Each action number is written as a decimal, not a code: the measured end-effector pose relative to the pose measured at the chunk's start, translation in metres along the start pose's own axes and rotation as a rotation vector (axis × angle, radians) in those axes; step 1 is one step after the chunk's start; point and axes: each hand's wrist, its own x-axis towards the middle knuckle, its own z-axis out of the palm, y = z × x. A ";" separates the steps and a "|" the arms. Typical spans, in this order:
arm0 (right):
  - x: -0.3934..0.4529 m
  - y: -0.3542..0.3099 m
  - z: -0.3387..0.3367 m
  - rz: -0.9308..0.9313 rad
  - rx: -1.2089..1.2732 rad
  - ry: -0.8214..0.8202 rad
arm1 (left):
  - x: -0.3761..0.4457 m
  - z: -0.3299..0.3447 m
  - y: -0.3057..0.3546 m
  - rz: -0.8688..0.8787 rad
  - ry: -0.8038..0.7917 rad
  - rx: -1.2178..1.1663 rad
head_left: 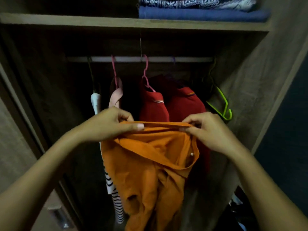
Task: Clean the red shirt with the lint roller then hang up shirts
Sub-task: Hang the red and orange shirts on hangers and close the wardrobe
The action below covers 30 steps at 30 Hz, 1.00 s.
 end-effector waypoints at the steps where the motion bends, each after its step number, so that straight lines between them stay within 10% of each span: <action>1: -0.003 0.002 -0.005 0.006 0.012 0.003 | -0.002 0.000 -0.003 -0.005 -0.086 -0.063; 5: -0.010 0.004 -0.015 0.010 0.037 0.035 | -0.007 0.000 0.001 0.124 -0.035 -0.309; 12: 0.009 0.008 -0.025 0.035 0.345 -0.029 | 0.032 0.017 0.031 0.230 0.347 -0.077; 17: 0.066 0.064 -0.019 0.319 -0.205 0.352 | 0.056 0.020 0.048 0.214 0.441 -0.020; 30: 0.118 0.098 -0.002 0.531 -0.350 0.424 | 0.050 0.026 0.019 0.133 0.413 -0.043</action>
